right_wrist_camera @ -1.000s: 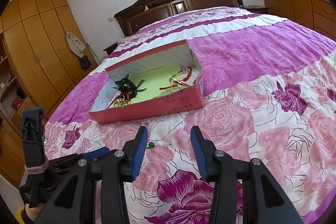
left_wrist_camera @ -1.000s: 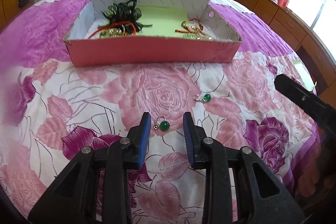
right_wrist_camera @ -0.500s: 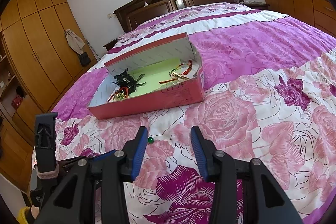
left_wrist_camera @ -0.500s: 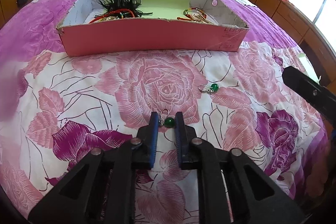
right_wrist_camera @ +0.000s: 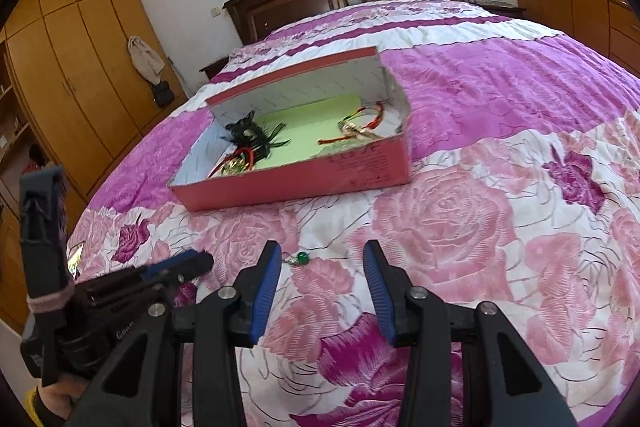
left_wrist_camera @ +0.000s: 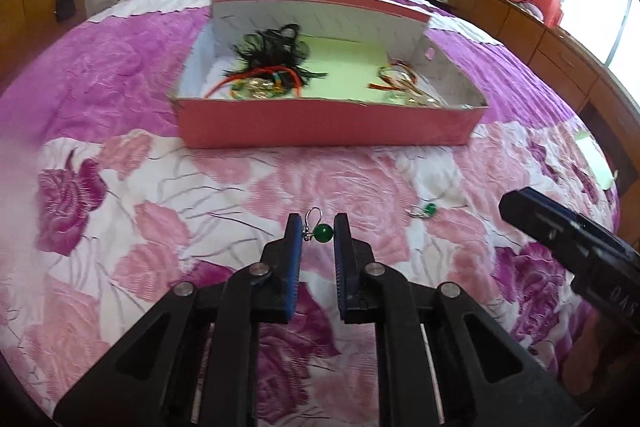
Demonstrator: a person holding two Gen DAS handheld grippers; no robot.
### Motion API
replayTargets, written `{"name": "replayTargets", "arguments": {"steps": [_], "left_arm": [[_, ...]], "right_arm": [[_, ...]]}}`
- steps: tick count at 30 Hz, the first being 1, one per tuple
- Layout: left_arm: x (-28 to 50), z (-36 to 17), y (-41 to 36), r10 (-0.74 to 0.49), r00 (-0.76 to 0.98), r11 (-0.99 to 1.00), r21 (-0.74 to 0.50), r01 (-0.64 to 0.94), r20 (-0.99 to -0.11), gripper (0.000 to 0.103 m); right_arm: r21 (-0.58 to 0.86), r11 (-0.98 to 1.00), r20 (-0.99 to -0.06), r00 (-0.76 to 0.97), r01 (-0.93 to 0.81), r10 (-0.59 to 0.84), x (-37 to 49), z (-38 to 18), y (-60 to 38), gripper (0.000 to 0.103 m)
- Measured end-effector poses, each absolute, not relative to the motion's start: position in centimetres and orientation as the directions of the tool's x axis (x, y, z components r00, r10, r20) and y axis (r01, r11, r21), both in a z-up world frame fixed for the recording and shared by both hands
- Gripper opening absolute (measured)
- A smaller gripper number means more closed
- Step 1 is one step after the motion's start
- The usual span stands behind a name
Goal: Organize jewelry
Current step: 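Close left tool on a green bead earring while right tool grasps the other one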
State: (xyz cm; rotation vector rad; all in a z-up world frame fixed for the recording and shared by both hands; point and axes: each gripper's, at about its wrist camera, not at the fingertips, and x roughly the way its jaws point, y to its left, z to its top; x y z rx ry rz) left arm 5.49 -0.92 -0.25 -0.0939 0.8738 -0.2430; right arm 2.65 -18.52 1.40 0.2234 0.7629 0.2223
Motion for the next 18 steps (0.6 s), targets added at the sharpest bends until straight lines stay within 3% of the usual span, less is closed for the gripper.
{"name": "replayTargets", "arguments": {"steps": [18], "left_arm": [[6.3,-2.2,0.6,-0.277,0.588,0.960,-0.248,0.132,-0.760,0.007]], "right_arm": [[0.185,0.976,-0.793,0.569,-0.114,0.216,7.1,-3.1,-13.4,0.044]]}}
